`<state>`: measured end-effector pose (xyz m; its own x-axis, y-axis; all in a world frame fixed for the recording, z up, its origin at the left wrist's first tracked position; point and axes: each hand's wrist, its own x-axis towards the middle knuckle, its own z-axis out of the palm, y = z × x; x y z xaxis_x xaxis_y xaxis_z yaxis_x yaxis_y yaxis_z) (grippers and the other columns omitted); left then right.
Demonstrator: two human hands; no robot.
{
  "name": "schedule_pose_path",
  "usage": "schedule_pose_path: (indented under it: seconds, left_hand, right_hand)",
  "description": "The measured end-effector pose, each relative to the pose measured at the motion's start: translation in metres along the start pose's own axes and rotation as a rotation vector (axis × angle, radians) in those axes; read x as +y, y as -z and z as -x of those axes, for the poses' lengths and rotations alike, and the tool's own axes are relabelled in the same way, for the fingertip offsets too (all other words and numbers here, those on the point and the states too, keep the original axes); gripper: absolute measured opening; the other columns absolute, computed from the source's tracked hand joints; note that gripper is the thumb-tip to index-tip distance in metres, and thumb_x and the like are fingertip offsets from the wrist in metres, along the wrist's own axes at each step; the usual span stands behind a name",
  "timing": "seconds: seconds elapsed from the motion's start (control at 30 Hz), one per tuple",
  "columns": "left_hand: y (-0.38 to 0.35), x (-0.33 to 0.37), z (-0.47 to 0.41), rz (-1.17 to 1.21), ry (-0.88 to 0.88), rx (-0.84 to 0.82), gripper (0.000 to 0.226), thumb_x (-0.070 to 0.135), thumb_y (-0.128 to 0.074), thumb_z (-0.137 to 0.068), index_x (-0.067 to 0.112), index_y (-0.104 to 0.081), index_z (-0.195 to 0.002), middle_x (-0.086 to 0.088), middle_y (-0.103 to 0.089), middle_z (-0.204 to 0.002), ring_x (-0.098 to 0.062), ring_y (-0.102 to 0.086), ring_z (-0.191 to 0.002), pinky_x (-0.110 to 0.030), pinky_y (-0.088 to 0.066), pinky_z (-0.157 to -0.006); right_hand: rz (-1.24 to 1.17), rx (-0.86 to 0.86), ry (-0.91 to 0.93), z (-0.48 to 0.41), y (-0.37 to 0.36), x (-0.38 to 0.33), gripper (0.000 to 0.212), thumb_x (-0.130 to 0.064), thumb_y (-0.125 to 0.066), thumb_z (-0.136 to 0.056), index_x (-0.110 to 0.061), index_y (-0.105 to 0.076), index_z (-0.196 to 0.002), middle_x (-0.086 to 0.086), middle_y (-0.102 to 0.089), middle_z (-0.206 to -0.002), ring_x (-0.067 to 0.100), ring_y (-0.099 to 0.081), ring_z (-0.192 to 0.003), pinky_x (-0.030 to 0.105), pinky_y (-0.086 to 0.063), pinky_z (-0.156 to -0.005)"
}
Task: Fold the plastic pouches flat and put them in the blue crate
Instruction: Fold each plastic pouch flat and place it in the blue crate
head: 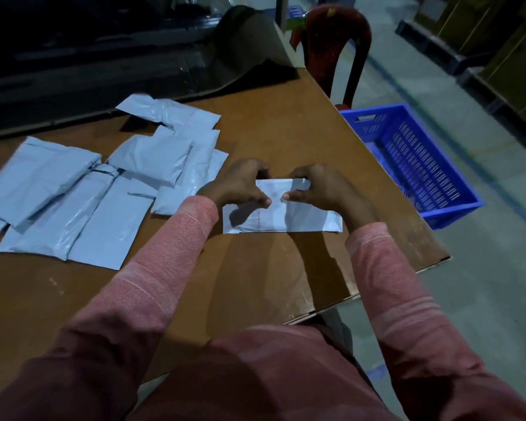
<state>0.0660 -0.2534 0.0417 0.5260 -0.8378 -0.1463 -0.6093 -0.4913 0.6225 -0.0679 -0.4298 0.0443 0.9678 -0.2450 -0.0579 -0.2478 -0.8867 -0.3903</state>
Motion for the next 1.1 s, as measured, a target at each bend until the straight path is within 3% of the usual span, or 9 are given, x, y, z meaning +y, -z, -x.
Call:
schedule_pose_path:
  seconds: [0.1, 0.2, 0.3, 0.37, 0.47, 0.53, 0.7, 0.97, 1.1]
  left_hand:
    - [0.007, 0.005, -0.007, -0.030, -0.021, -0.028, 0.042, 0.019, -0.094, -0.069, 0.017, -0.073, -0.105, 0.002, -0.073, -0.104, -0.017, -0.068, -0.096, -0.041, -0.061, -0.084]
    - [0.004, -0.001, -0.011, -0.110, 0.014, -0.032, 0.048, 0.025, -0.091, -0.075, 0.014, -0.073, -0.118, -0.003, -0.073, -0.117, -0.021, -0.067, -0.106, -0.044, -0.058, -0.094]
    - [-0.014, -0.011, -0.005, -0.112, 0.059, 0.009, 0.043, 0.037, -0.077, -0.090, 0.011, -0.069, -0.124, -0.007, -0.070, -0.123, -0.027, -0.066, -0.111, -0.045, -0.056, -0.095]
    - [-0.032, -0.018, 0.005, -0.124, 0.030, 0.073, 0.041, 0.047, -0.061, -0.098, 0.014, -0.068, -0.121, -0.007, -0.069, -0.121, -0.029, -0.063, -0.112, -0.041, -0.052, -0.092]
    - [-0.059, -0.026, 0.012, -0.220, 0.017, 0.157, 0.064, 0.057, -0.036, -0.104, 0.017, -0.043, -0.154, -0.007, -0.041, -0.161, -0.029, -0.034, -0.150, -0.046, -0.029, -0.122]
    - [-0.076, -0.031, 0.014, -0.276, 0.026, 0.173, 0.062, 0.048, -0.031, -0.110, 0.016, -0.024, -0.163, -0.006, -0.017, -0.171, -0.026, -0.012, -0.158, -0.045, -0.010, -0.128]
    - [-0.099, -0.042, 0.018, -0.370, 0.015, 0.234, 0.068, 0.052, -0.011, -0.107, 0.017, -0.019, -0.164, -0.007, -0.013, -0.172, -0.026, -0.003, -0.159, -0.047, -0.007, -0.129]
    - [-0.103, -0.041, 0.016, -0.396, 0.061, 0.264, 0.067, 0.049, -0.011, -0.107, 0.015, -0.017, -0.164, -0.009, -0.012, -0.172, -0.029, -0.004, -0.159, -0.046, -0.010, -0.129]
    - [-0.107, -0.031, 0.021, -0.336, 0.172, 0.272, 0.066, 0.049, -0.014, -0.109, 0.014, -0.007, -0.165, -0.008, -0.002, -0.172, -0.028, 0.005, -0.159, -0.042, 0.001, -0.129]
  right_hand:
    - [-0.004, 0.001, -0.012, 0.002, 0.008, 0.004, 0.038, -0.047, -0.077, -0.085, -0.019, -0.075, -0.111, -0.001, -0.073, -0.107, 0.020, -0.063, -0.089, 0.039, -0.055, -0.074]
    - [-0.004, -0.005, -0.041, 0.005, 0.002, 0.009, 0.038, -0.039, -0.077, -0.087, -0.017, -0.073, -0.119, 0.004, -0.072, -0.118, 0.022, -0.065, -0.099, 0.040, -0.056, -0.085]
    - [0.015, 0.062, -0.046, 0.011, -0.012, 0.006, 0.046, -0.040, -0.071, -0.092, -0.020, -0.065, -0.132, 0.005, -0.066, -0.131, 0.027, -0.063, -0.113, 0.041, -0.050, -0.098]
    - [0.063, 0.097, -0.031, 0.015, -0.030, 0.001, 0.041, -0.043, -0.062, -0.097, -0.022, -0.062, -0.132, 0.003, -0.064, -0.133, 0.027, -0.059, -0.121, 0.047, -0.037, -0.110]
    - [0.072, 0.110, -0.098, 0.017, -0.067, -0.005, 0.051, -0.049, -0.045, -0.104, -0.021, -0.047, -0.146, 0.002, -0.046, -0.153, 0.024, -0.038, -0.143, 0.053, -0.015, -0.120]
    - [0.074, 0.141, -0.140, 0.019, -0.087, -0.005, 0.062, -0.055, -0.034, -0.105, -0.020, -0.034, -0.156, 0.000, -0.030, -0.164, 0.021, -0.021, -0.153, 0.053, -0.009, -0.122]
    - [0.141, 0.209, -0.163, 0.030, -0.110, 0.001, 0.068, -0.063, -0.013, -0.105, -0.025, -0.021, -0.160, -0.008, -0.014, -0.169, 0.012, -0.003, -0.156, 0.052, -0.004, -0.125]
    - [0.180, 0.198, -0.120, 0.022, -0.109, 0.006, 0.062, -0.056, -0.017, -0.107, -0.024, -0.021, -0.161, -0.007, -0.012, -0.169, 0.012, 0.000, -0.156, 0.055, -0.003, -0.125]
    - [0.192, 0.294, -0.081, 0.026, -0.103, -0.001, 0.059, -0.046, -0.025, -0.109, -0.015, -0.029, -0.159, 0.001, -0.022, -0.167, 0.017, -0.007, -0.157, 0.054, -0.007, -0.125]
